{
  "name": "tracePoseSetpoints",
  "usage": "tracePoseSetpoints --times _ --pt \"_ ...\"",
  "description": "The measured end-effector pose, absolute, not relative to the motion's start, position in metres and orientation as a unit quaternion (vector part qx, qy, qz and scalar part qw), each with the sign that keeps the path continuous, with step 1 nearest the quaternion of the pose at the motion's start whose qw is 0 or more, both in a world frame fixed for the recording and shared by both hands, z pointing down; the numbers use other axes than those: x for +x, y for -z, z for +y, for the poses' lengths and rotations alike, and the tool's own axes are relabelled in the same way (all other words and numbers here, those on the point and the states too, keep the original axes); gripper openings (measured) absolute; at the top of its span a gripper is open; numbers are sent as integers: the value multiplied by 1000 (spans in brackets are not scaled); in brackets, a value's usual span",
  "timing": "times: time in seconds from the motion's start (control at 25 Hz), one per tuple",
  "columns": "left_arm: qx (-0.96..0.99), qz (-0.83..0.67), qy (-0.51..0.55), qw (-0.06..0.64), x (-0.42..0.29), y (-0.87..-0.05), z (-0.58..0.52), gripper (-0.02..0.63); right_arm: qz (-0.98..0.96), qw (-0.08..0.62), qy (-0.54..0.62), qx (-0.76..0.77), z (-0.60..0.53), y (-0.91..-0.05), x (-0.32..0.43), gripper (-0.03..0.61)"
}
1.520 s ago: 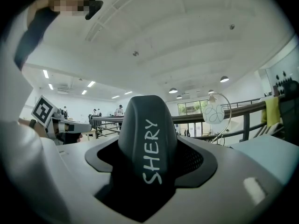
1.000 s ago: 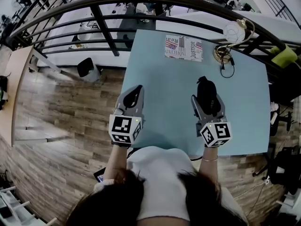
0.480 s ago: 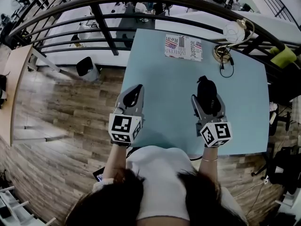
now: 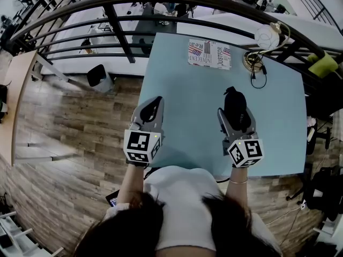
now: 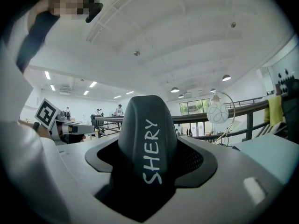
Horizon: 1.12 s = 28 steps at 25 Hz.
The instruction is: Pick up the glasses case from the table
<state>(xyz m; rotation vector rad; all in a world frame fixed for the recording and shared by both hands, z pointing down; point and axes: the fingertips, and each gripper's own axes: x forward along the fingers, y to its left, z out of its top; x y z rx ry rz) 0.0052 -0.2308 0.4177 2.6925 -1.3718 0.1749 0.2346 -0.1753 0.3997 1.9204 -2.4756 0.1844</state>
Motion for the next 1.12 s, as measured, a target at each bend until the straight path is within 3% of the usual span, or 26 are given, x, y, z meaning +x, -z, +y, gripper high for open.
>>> tracePoseSetpoints --times 1.12 --pt "883 -461 -60 62 4 -421 -233 57 -790 13 -61 610 -178 -407 236 337"
